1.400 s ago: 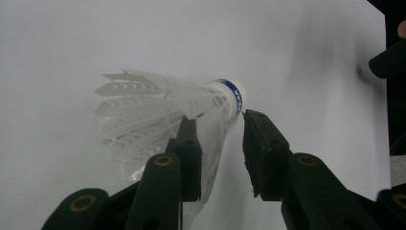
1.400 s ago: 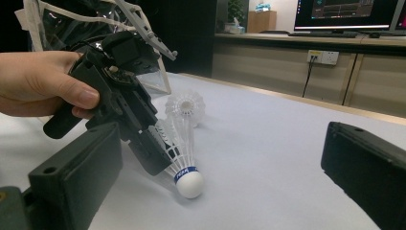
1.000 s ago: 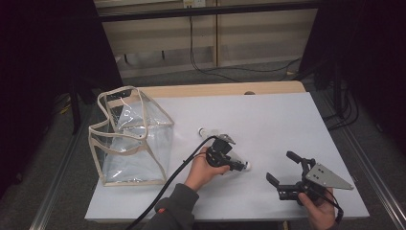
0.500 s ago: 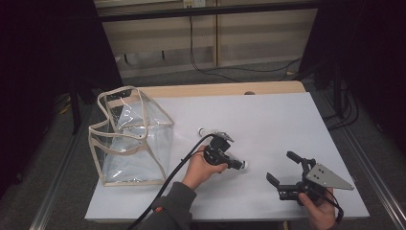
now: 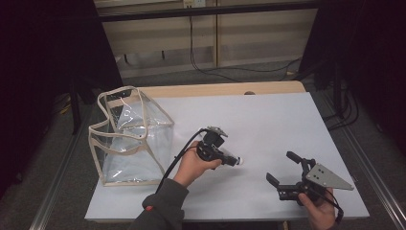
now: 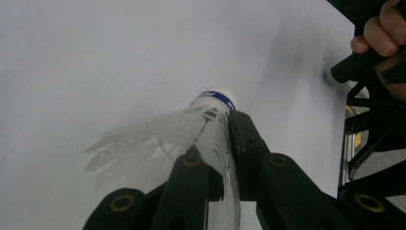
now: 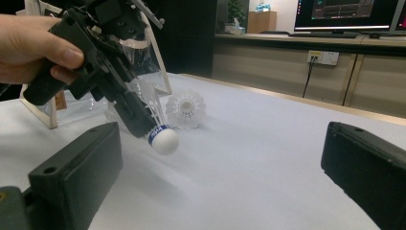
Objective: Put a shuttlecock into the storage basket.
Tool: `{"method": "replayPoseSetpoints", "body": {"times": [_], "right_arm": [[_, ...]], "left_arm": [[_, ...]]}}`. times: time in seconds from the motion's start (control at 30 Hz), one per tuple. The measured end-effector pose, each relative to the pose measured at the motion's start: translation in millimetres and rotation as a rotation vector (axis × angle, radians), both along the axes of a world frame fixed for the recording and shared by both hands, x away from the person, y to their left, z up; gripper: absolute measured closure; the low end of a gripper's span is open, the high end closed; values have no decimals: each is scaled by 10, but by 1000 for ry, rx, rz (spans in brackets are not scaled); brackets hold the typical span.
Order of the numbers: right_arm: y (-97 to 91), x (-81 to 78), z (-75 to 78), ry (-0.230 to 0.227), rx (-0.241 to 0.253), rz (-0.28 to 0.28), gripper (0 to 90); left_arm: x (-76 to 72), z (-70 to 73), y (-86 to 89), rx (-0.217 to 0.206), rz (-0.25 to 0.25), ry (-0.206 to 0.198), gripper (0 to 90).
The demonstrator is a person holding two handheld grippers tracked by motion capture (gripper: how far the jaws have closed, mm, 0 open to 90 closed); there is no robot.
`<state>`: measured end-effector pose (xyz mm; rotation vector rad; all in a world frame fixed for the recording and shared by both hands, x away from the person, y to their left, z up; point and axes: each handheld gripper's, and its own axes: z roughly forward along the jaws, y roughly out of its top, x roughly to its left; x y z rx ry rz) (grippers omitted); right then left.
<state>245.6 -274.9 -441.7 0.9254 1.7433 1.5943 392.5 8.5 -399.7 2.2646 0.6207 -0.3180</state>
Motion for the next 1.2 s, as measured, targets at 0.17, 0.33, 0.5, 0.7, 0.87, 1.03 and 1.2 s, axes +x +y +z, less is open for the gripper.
{"method": "replayPoseSetpoints", "body": {"times": [0.17, 0.33, 0.5, 0.7, 0.87, 1.03, 1.2], "right_arm": [[-6, 1, -1, 0, 1, -2, 4], [-3, -1, 1, 1, -2, 0, 5], [-3, -4, 3, 1, -1, 0, 4], [3, -3, 2, -1, 0, 2, 4], [3, -2, 3, -2, -1, 2, 4], [7, -1, 3, -1, -1, 1, 4], [3, -1, 4, -2, 0, 2, 4]], "left_arm": [[9, 113, 54, -4, -1, -2, 854], [-6, 197, 85, 3, 4, 4, 854], [-17, 279, 123, 14, 2, -5, 855], [-9, 341, 198, 16, 9, 4, 855], [5, 389, 261, 26, 22, 4, 855], [26, 457, 315, 29, 30, 6, 855], [36, 553, 349, 31, 32, 6, 855]]}}
